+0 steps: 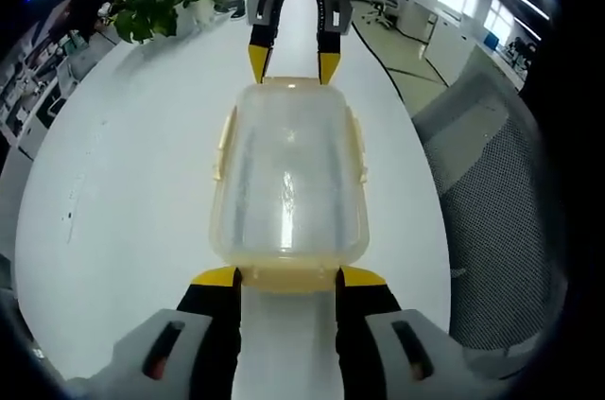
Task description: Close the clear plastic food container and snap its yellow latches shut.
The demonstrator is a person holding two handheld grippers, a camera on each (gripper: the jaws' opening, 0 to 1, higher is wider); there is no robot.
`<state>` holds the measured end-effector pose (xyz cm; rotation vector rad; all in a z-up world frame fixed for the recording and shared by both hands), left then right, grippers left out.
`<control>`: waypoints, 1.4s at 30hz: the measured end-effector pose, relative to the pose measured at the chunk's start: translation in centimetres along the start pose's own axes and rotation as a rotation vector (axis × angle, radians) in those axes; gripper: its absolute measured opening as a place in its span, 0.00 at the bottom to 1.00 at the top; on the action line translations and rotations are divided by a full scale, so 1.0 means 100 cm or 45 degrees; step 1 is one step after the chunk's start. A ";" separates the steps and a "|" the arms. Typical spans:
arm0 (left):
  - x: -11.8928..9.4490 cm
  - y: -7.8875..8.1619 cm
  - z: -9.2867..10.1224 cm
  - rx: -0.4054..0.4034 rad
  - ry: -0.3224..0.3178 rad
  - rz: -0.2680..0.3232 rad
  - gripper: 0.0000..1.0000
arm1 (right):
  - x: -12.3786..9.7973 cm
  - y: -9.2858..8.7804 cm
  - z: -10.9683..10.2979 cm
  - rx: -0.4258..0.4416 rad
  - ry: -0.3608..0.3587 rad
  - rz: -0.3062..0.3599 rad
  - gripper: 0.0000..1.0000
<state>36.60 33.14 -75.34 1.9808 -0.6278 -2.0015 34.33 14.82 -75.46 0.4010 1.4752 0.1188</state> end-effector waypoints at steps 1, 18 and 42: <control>0.000 0.000 0.000 0.000 -0.001 0.001 0.37 | 0.000 0.000 0.000 -0.001 0.000 -0.001 0.38; 0.001 -0.002 0.000 0.055 0.025 0.007 0.39 | -0.002 -0.002 -0.006 -0.057 0.004 -0.004 0.41; -0.019 -0.010 -0.003 -0.386 0.061 0.105 0.36 | -0.024 -0.005 -0.002 0.400 -0.069 0.110 0.36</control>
Point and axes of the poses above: the point that each gripper's makers call its tool centre point, and the gripper's own axes: x roughly forward along the fingers, z roughly to its right, y roughly out of its top, the point moved 3 cm from there along -x, roughly backward along the fingers, and after that the axes turned 2 degrees about x, right-handed, at the moved point
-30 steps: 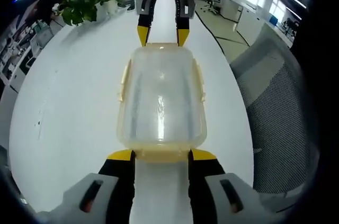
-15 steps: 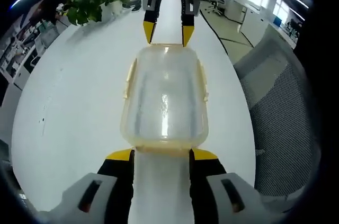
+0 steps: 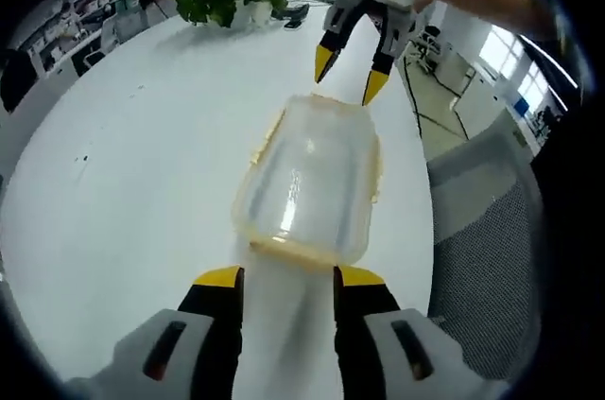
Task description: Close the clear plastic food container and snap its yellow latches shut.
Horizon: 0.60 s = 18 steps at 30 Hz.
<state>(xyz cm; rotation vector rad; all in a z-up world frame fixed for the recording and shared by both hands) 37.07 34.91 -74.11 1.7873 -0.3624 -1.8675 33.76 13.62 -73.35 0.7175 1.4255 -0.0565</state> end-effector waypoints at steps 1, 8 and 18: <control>0.000 0.001 0.000 -0.017 0.005 0.013 0.36 | -0.001 0.001 0.000 0.024 -0.002 0.014 0.35; 0.004 0.000 0.001 -0.226 0.016 0.071 0.36 | -0.001 0.000 0.000 0.240 -0.014 0.093 0.34; 0.004 -0.002 0.004 -0.552 0.000 0.169 0.37 | 0.004 0.000 -0.002 0.417 -0.081 0.175 0.33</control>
Point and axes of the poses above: the point that each gripper's makers call its tool centre point, and the gripper's own axes: x roughly forward along the fingers, z roughly to its right, y roughly out of its top, the point moved 3 cm from there along -x, roughly backward along the fingers, and after that the axes turned 2 degrees about x, right-handed, at the moved point
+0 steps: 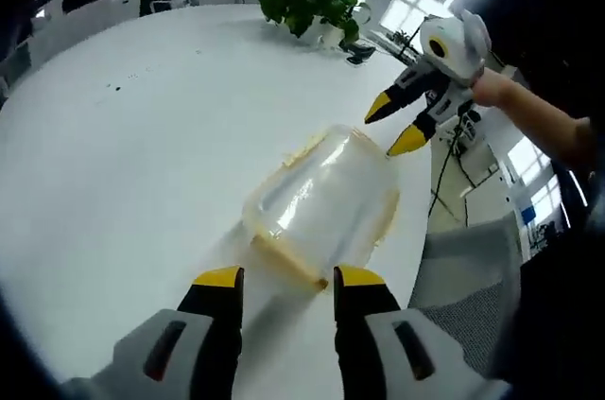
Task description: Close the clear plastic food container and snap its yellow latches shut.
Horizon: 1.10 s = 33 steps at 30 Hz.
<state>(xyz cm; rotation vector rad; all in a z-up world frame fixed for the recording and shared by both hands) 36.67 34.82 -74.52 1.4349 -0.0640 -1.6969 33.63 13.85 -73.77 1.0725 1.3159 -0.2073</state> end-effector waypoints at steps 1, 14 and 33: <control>0.001 -0.001 0.001 -0.043 -0.006 0.006 0.37 | 0.001 0.000 -0.001 0.019 -0.005 0.018 0.33; 0.006 0.002 0.006 -0.248 -0.003 0.077 0.36 | 0.003 0.002 -0.003 0.203 0.015 0.078 0.31; 0.016 0.001 0.009 -0.291 0.027 0.085 0.30 | 0.010 0.000 -0.011 0.388 0.024 0.071 0.21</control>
Point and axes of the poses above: the point that each gripper's makers call its tool centre point, and the gripper's own axes: x roughly forward along the fingers, z roughly to its right, y roughly out of its top, the point moved 3 cm from there along -x, roughly backward along the fingers, and after that the axes turned 2 degrees about x, right-handed, at the moved point
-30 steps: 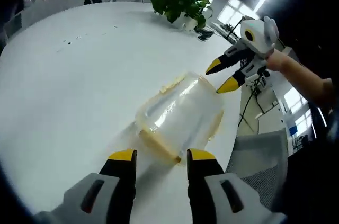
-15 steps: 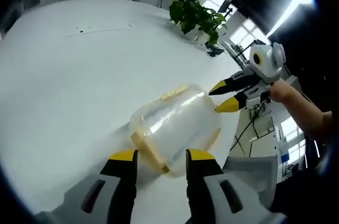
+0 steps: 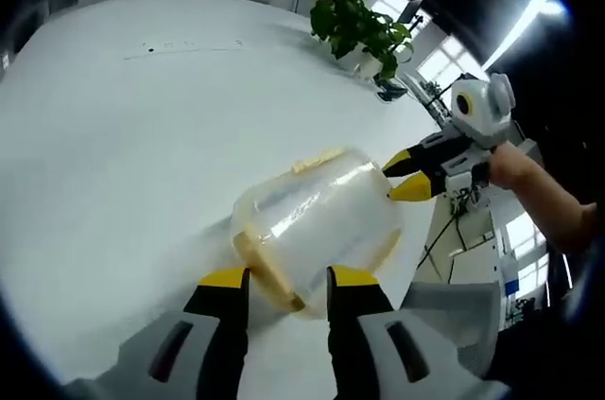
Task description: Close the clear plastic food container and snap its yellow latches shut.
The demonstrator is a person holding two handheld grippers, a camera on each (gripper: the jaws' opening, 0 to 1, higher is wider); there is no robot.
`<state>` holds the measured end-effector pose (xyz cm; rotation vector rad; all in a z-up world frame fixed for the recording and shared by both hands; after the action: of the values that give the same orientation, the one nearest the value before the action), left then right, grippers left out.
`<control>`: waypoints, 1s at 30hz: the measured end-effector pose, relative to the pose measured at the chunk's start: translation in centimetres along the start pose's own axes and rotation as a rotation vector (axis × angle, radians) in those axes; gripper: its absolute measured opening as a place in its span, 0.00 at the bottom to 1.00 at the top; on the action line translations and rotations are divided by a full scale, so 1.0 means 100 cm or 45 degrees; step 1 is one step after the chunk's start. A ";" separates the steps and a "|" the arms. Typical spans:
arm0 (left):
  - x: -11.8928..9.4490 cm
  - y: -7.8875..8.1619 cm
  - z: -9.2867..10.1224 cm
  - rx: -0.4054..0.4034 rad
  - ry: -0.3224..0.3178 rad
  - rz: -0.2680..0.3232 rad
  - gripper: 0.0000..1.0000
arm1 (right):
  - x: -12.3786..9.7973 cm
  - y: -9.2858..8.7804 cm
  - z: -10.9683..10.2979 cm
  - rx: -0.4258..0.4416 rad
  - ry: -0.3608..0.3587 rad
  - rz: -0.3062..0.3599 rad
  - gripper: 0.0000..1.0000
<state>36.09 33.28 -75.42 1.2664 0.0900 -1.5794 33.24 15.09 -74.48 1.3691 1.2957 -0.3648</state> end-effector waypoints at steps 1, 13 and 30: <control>0.000 0.000 0.000 -0.003 0.003 -0.002 0.30 | 0.000 0.000 0.000 -0.005 -0.002 -0.001 0.21; 0.000 0.000 0.003 0.023 0.033 -0.009 0.28 | 0.001 0.000 0.001 -0.026 0.014 -0.036 0.18; 0.001 -0.002 0.006 -0.021 0.063 -0.023 0.26 | 0.003 -0.003 0.003 0.132 0.046 0.076 0.14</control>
<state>35.59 32.94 -75.38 1.2950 0.1462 -1.5603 33.28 14.87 -74.94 1.5044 1.2776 -0.3726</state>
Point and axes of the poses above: the point that each gripper's makers call its tool centre point, and the gripper's own axes: x roughly forward along the fingers, z roughly to its right, y roughly out of its top, the point moved 3 cm from there along -x, roughly backward along the fingers, and after that the axes turned 2 degrees about x, right-handed, at the moved point
